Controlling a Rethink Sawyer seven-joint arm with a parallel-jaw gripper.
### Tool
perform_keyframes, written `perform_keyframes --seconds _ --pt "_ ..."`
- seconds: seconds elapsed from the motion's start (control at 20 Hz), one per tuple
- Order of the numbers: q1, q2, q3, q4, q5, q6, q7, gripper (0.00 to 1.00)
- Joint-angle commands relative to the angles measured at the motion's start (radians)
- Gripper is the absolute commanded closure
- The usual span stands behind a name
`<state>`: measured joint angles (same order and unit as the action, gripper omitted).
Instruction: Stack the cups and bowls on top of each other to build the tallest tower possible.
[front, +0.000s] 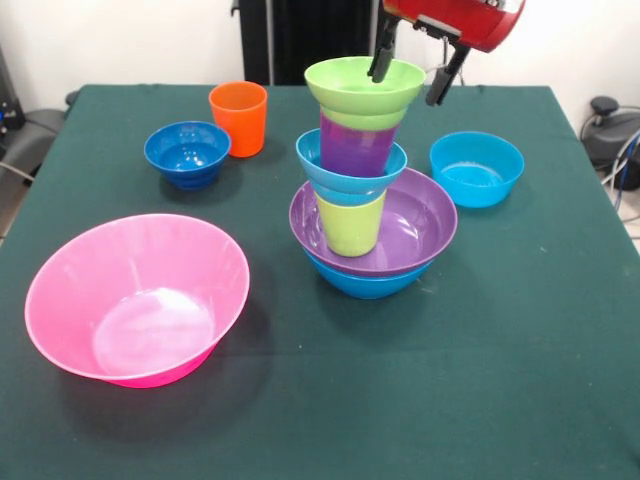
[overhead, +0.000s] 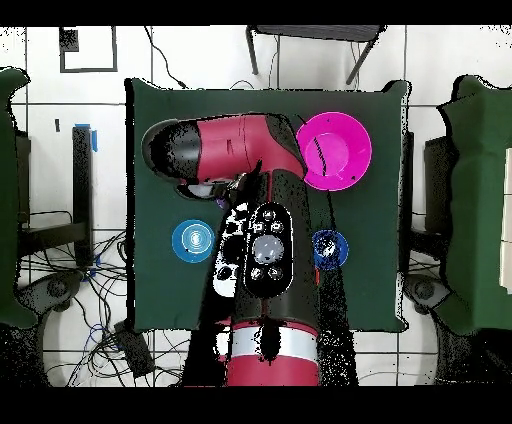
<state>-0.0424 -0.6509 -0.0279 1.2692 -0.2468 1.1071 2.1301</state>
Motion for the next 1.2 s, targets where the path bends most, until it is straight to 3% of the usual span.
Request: perform_keyframes --seconds 0.05,0.55,1.2 --pt "-0.010 0.045 0.105 -0.008 -0.055 0.123 -0.203 0.00" --pt "-0.028 0.022 0.122 0.023 -0.038 0.047 -0.189 0.00" --pt "-0.037 -0.048 0.167 0.039 0.024 0.139 -0.175 0.00"
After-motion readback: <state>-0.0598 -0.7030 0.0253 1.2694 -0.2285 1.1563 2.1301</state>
